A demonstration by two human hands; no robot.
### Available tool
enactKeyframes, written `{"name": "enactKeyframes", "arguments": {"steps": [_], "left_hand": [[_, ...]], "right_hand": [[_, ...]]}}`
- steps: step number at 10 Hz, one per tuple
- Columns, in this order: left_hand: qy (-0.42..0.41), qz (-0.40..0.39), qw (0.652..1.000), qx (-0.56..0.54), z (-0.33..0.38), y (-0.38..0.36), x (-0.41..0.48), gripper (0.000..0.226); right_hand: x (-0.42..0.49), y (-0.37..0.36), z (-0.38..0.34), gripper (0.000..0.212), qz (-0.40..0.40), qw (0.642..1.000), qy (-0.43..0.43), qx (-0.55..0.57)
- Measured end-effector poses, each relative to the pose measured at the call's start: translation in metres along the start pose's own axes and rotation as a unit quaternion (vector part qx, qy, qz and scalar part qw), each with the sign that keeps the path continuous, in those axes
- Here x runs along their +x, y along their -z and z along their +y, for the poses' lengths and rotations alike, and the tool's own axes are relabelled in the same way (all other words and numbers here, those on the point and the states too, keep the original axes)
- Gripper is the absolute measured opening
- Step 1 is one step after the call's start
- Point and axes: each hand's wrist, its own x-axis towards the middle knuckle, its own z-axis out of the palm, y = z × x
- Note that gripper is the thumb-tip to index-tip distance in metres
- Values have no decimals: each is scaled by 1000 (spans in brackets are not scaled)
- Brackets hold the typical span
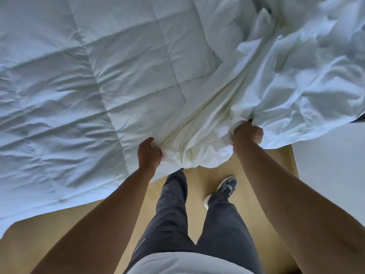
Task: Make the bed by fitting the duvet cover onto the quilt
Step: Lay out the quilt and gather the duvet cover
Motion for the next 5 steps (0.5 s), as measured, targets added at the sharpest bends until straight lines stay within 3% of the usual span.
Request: {"name": "enactKeyframes", "arguments": {"steps": [1,3,4,5], "left_hand": [[-14,56,998,30,-9,13,-2,20],[-8,138,989,43,-17,23,-1,51],[20,153,987,44,-28,33,5,42],[44,175,983,37,-49,63,18,29]], "right_hand": [[-2,3,-3,40,-24,998,50,-22],[6,12,-4,39,57,990,70,-106],[15,18,-5,49,52,983,88,-152],[25,17,-9,51,66,985,88,-130]]}}
